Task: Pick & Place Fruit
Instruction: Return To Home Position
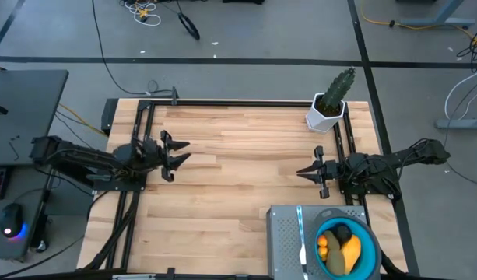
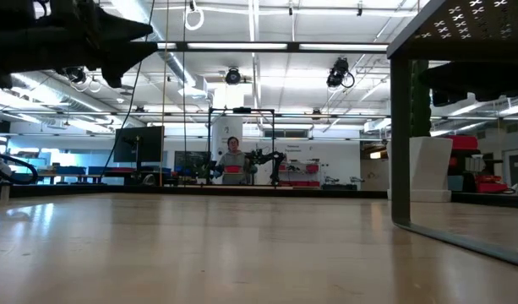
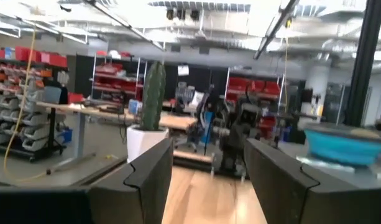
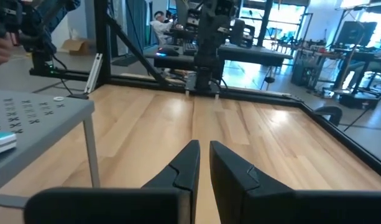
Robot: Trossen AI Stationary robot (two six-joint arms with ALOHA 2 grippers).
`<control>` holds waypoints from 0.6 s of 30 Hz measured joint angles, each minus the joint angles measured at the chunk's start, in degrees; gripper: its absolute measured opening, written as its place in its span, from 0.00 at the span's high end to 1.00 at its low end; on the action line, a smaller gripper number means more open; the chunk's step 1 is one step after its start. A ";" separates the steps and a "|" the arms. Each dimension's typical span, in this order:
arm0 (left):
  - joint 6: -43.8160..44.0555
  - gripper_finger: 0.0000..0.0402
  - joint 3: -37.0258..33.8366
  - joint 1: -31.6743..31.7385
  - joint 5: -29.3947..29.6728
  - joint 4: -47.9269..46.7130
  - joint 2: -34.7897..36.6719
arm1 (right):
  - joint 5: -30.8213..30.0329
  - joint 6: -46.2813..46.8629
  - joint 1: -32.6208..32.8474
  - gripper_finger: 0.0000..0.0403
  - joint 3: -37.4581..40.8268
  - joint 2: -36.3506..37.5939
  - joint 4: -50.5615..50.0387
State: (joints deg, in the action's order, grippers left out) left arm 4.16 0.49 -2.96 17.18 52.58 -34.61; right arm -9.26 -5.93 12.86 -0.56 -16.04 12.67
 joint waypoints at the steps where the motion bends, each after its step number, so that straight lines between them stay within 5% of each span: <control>1: -0.47 0.48 0.00 -0.21 0.06 -0.83 -0.03 | 0.35 0.04 0.00 0.88 0.00 -0.01 -0.09; 18: -2.31 0.48 -0.04 -0.48 0.18 -9.26 -0.59 | 0.39 -0.57 -0.09 0.88 0.00 -0.01 -2.26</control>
State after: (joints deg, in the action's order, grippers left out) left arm 1.85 0.45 -3.44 17.37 43.32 -35.20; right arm -8.87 -6.50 12.78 -0.56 -16.05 10.41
